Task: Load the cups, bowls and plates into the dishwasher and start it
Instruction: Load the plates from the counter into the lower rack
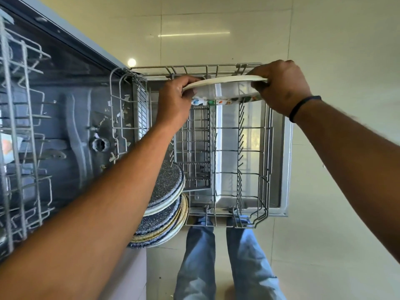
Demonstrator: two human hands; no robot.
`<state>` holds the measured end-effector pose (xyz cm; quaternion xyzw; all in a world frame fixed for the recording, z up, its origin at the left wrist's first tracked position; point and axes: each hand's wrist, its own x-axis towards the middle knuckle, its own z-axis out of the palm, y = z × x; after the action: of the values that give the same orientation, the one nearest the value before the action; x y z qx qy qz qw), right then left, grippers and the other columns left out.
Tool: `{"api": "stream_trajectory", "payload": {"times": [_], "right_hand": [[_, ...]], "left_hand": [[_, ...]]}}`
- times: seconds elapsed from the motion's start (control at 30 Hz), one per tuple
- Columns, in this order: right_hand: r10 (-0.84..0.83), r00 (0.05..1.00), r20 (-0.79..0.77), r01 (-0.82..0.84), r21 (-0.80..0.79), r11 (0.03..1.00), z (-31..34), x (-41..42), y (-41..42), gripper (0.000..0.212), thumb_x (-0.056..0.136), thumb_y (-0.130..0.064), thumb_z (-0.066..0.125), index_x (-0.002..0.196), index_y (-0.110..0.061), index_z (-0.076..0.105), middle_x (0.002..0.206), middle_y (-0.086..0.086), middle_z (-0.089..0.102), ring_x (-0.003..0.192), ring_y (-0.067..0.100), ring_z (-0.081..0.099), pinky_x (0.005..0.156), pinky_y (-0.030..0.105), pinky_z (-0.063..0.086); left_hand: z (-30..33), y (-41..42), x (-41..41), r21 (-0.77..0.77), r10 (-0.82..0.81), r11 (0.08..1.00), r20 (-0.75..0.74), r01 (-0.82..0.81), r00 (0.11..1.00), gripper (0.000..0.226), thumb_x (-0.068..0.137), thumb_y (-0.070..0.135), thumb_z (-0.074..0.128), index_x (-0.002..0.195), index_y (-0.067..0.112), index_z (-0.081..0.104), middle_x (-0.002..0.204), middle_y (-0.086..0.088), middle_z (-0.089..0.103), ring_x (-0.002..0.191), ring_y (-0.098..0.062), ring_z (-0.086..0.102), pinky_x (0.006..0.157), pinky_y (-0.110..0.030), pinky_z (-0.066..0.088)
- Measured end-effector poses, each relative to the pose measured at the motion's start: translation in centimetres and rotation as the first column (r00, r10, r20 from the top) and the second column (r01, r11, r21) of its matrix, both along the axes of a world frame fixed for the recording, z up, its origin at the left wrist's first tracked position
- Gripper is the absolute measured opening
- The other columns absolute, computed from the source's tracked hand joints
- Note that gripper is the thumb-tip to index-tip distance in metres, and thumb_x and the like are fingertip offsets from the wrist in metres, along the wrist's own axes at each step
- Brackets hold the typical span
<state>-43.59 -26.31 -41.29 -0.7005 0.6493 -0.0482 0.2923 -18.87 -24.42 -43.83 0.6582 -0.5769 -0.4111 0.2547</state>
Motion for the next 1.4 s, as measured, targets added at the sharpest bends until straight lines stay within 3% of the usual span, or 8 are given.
{"api": "stream_trajectory", "payload": {"times": [0.3,0.47,0.67,0.9,0.97,1.03,1.2,1.4], "right_hand": [[-0.016,0.998,0.063,0.015,0.016,1.0,0.1,-0.2,-0.1,0.026,0.094,-0.016,0.061,0.115,-0.026,0.074,0.106,0.008,0.074,0.1,0.032,0.065,0.085,0.033,0.052],[-0.09,0.991,0.098,0.086,0.049,0.995,0.0,-0.1,-0.2,0.02,0.094,-0.015,0.062,0.105,-0.024,0.076,0.081,0.0,0.061,0.083,0.027,0.058,0.072,0.027,0.04],[-0.169,0.976,0.138,0.162,0.062,0.985,-0.7,-0.6,1.4,0.013,0.093,-0.013,0.06,0.087,-0.014,0.072,0.08,0.008,0.068,0.077,0.028,0.062,0.065,0.029,0.048],[-0.121,0.984,0.129,0.107,0.105,0.989,-0.4,-1.3,0.7,0.016,0.095,-0.019,0.063,0.079,-0.024,0.064,0.075,0.009,0.067,0.075,0.031,0.065,0.074,0.04,0.057],[-0.138,0.98,0.147,0.127,0.083,0.988,-0.2,-1.5,0.9,0.005,0.092,-0.02,0.067,0.09,-0.025,0.069,0.084,0.008,0.07,0.081,0.031,0.068,0.08,0.041,0.057],[-0.16,0.971,0.175,0.161,0.013,0.987,-0.1,-1.6,1.7,0.029,0.087,-0.018,0.071,0.115,-0.02,0.071,0.108,0.006,0.072,0.099,0.026,0.068,0.092,0.038,0.054],[-0.236,0.95,0.205,0.269,-0.148,0.952,0.1,-1.5,3.9,0.066,0.076,-0.013,0.067,0.14,-0.015,0.054,0.13,0.011,0.06,0.117,0.03,0.059,0.1,0.042,0.051],[-0.315,0.92,0.232,0.362,-0.197,0.911,-0.2,-0.5,5.5,0.069,0.079,-0.009,0.065,0.146,-0.014,0.046,0.134,0.011,0.054,0.119,0.029,0.055,0.1,0.039,0.049]], "left_hand": [[0.0,-0.7,-0.6,0.032,0.03,0.999,0.053,-0.032,0.998,0.017,0.094,-0.002,0.062,0.107,0.005,0.071,0.098,-0.002,0.068,0.081,0.004,0.057,0.066,-0.004,0.043],[0.1,-1.6,-0.5,0.042,0.021,0.999,0.08,-0.024,0.997,0.012,0.092,-0.001,0.065,0.102,0.004,0.07,0.096,-0.003,0.067,0.08,0.002,0.057,0.065,-0.002,0.041],[0.7,-2.2,-1.1,-0.017,-0.014,1.0,0.162,0.017,0.987,0.013,0.088,0.001,0.068,0.098,0.007,0.073,0.096,0.002,0.071,0.089,-0.014,0.066,0.078,-0.036,0.058],[1.4,-1.1,-1.5,-0.104,-0.022,0.994,0.194,0.043,0.981,0.031,0.081,0.004,0.076,0.109,0.015,0.069,0.111,0.003,0.07,0.101,-0.012,0.064,0.085,-0.033,0.057],[1.4,-0.6,-1.3,-0.144,0.02,0.99,0.195,0.008,0.981,0.043,0.076,0.008,0.079,0.117,0.017,0.066,0.117,0.0,0.066,0.107,-0.016,0.062,0.088,-0.038,0.057],[1.6,-0.1,-0.9,-0.19,0.091,0.981,0.211,-0.051,0.973,0.053,0.073,0.013,0.081,0.123,0.018,0.063,0.123,-0.001,0.062,0.113,-0.018,0.059,0.093,-0.036,0.054],[1.8,1.6,0.7,-0.15,0.176,0.978,0.214,-0.146,0.961,0.073,0.071,0.023,0.086,0.137,0.018,0.055,0.135,-0.004,0.053,0.121,-0.012,0.047,0.089,0.003,0.03],[1.6,3.0,1.1,-0.087,0.172,0.983,0.177,-0.159,0.969,0.081,0.075,0.024,0.086,0.146,0.017,0.047,0.143,-0.004,0.051,0.129,-0.015,0.048,0.1,-0.01,0.036]]}}
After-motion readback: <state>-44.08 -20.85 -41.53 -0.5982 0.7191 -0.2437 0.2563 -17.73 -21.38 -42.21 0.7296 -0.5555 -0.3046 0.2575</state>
